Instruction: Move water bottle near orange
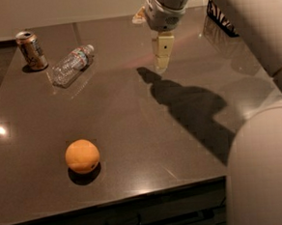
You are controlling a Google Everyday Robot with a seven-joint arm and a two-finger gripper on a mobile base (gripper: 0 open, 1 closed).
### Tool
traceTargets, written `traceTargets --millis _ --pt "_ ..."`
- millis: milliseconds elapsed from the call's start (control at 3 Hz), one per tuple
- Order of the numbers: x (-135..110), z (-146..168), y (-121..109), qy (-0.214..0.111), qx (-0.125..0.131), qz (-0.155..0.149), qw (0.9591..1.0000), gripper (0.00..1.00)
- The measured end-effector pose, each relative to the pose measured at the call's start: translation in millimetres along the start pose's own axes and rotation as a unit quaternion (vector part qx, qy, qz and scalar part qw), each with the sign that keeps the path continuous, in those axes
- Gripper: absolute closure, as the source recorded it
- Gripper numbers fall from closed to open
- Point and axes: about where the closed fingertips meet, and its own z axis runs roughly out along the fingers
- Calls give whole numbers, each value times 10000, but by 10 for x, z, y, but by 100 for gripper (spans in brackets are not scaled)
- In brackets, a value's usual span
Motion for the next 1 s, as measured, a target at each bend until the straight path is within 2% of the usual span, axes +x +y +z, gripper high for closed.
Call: traceTargets --millis 333,667,1000 --pt "-272 213 -276 64 -34 -468 9989 0" --pt "-465 390 -496 206 -71 -923 9955 0" --pt "-622 538 -633 283 -155 -1417 9894 0"
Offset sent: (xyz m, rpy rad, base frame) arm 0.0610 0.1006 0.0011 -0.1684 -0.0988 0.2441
